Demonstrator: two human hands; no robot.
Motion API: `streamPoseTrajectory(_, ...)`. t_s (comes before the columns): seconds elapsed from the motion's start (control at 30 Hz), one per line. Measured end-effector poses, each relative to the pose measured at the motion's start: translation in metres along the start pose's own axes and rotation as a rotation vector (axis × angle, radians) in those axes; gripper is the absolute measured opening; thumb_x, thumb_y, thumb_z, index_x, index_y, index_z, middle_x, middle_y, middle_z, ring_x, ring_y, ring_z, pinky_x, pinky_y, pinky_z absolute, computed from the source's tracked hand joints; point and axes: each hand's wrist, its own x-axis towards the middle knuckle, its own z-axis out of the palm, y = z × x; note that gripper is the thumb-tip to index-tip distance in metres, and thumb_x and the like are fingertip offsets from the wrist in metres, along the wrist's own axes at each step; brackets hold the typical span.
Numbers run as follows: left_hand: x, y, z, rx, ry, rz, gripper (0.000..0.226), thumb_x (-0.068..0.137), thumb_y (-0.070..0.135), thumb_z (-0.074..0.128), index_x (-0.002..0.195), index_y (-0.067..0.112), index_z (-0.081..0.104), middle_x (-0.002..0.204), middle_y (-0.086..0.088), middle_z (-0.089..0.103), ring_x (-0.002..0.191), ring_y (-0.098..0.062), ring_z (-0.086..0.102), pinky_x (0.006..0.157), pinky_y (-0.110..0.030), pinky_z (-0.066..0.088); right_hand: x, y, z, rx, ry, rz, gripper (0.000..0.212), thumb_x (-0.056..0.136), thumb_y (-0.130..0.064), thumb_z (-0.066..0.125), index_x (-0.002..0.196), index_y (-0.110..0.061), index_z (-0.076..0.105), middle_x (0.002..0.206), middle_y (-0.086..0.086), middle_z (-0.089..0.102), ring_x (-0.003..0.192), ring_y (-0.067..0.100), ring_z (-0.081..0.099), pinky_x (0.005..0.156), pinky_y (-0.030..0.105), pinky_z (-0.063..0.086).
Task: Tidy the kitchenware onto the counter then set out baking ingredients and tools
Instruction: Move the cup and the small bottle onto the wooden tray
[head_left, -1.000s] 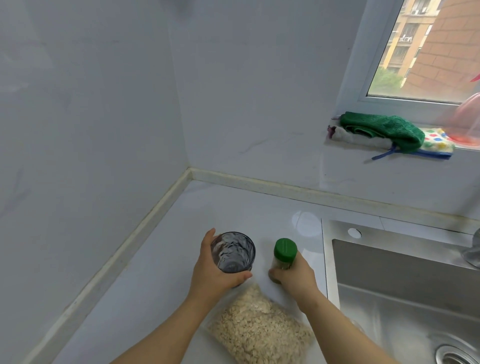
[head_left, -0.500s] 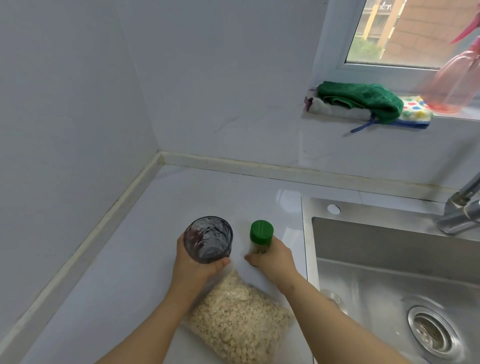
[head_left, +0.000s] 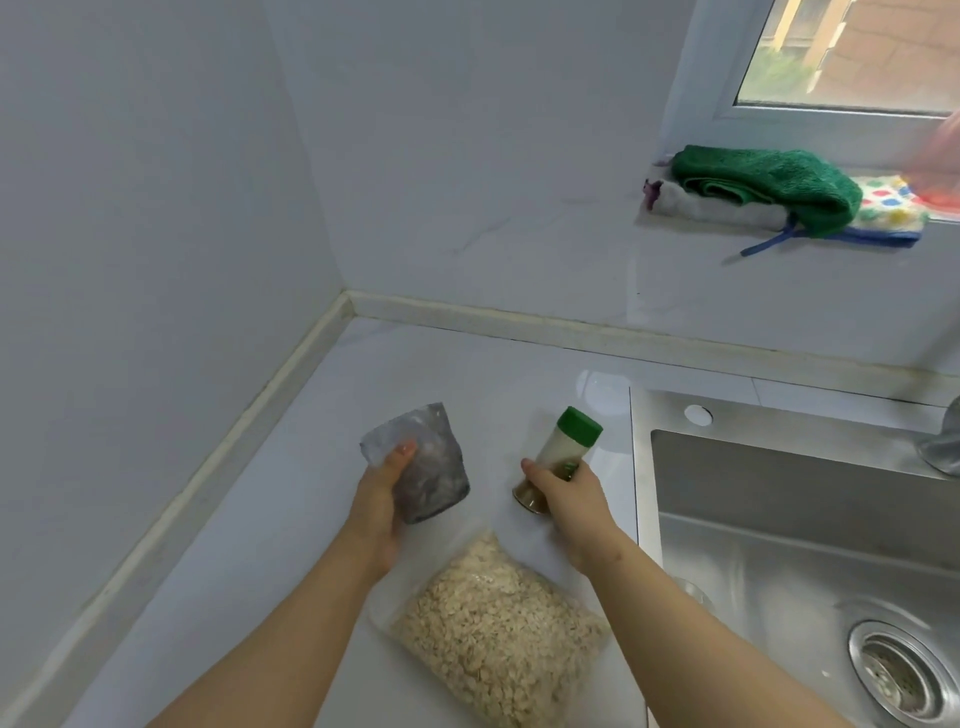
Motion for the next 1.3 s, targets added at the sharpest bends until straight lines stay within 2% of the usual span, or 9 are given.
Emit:
streamPoseTrajectory(0.17,-0.003,-0.003,0.000,0.093,-0.073,-0.007,0.041,0.069,0.024,0.070,0.107,0.010,0.062,0.096,-0.006,0.070,0.077,-0.013,0.071,0.063,-0.022,0.057,-0.002,0.000,-0.001,0.155,-0.056,0.038,0.008,0.090,-0.023,0.060,0.091,-0.017,0.055,0.089,0.000,0.060,0.079,0.010,0.056,0.063,0.021,0.040)
streamPoseTrajectory(0.33,-0.001,0.002,-0.002,0.110,-0.133,-0.072,0.047,0.071,0.028,0.069,0.113,0.008,0.062,0.109,-0.012,0.068,0.090,-0.021,0.068,0.074,-0.027,0.057,-0.011,0.010,0.006,0.197,0.041,0.075,0.031,0.082,-0.034,0.068,0.104,-0.013,0.060,0.108,0.011,0.066,0.104,0.027,0.061,0.100,0.044,0.046)
streamPoseTrajectory(0.43,0.001,0.009,-0.007,0.122,-0.203,-0.140,0.055,0.071,0.033,0.066,0.118,0.006,0.059,0.110,-0.013,0.067,0.088,-0.021,0.068,0.068,-0.027,0.058,-0.020,0.011,0.021,0.240,0.159,0.049,0.026,0.080,-0.032,0.071,0.096,-0.015,0.061,0.101,0.010,0.066,0.097,0.027,0.063,0.096,0.047,0.049)
streamPoseTrajectory(0.63,0.007,0.021,-0.011,0.065,-0.296,-0.217,0.046,0.090,0.042,0.045,0.116,0.006,0.058,0.095,-0.009,0.068,0.084,-0.021,0.065,0.079,-0.030,0.053,-0.062,-0.001,0.033,0.270,0.356,-0.056,0.024,0.086,-0.029,0.064,0.101,-0.013,0.055,0.086,-0.001,0.059,0.075,0.008,0.056,0.061,0.020,0.040)
streamPoseTrajectory(0.77,-0.002,0.028,0.007,0.081,-0.408,-0.215,0.040,0.091,0.043,0.044,0.104,0.009,0.061,0.076,-0.002,0.073,0.069,-0.015,0.069,0.071,-0.029,0.054,-0.100,-0.003,0.023,0.289,0.463,-0.092,0.020,0.085,-0.035,0.062,0.089,-0.017,0.055,0.084,0.001,0.057,0.073,0.014,0.054,0.071,0.025,0.043)
streamPoseTrajectory(0.9,-0.040,0.025,0.053,0.138,-0.532,-0.331,0.034,0.089,0.043,0.049,0.101,0.013,0.061,0.085,-0.005,0.071,0.078,-0.020,0.065,0.056,-0.026,0.057,-0.143,-0.004,0.000,0.446,0.626,-0.145,0.021,0.087,-0.030,0.061,0.091,-0.013,0.049,0.082,0.006,0.054,0.069,0.021,0.056,0.066,0.029,0.048)
streamPoseTrajectory(1.0,-0.063,0.016,0.082,0.213,-0.538,-0.285,0.036,0.077,0.042,0.064,0.101,0.014,0.063,0.092,-0.005,0.070,0.080,-0.019,0.067,0.064,-0.030,0.057,-0.173,-0.002,-0.013,0.519,0.700,-0.138,0.023,0.087,-0.028,0.063,0.098,-0.012,0.051,0.082,0.007,0.056,0.058,0.020,0.058,0.059,0.028,0.052)
streamPoseTrajectory(1.1,-0.096,0.011,0.110,0.203,-0.672,-0.312,0.056,0.062,0.043,0.074,0.108,0.014,0.062,0.093,-0.005,0.071,0.074,-0.016,0.070,0.056,-0.027,0.056,-0.212,0.009,-0.031,0.557,0.794,-0.152,0.016,0.087,-0.026,0.063,0.090,-0.016,0.052,0.079,0.007,0.055,0.057,0.018,0.056,0.060,0.028,0.052)
streamPoseTrajectory(1.3,-0.209,-0.039,0.164,0.251,-0.941,-0.496,0.047,0.076,0.042,0.061,0.115,0.016,0.058,0.096,-0.007,0.069,0.083,-0.022,0.067,0.060,-0.030,0.058,-0.314,0.053,-0.080,0.686,1.032,-0.180,0.015,0.088,-0.027,0.062,0.087,-0.017,0.051,0.075,0.007,0.060,0.055,0.016,0.057,0.061,0.027,0.051)
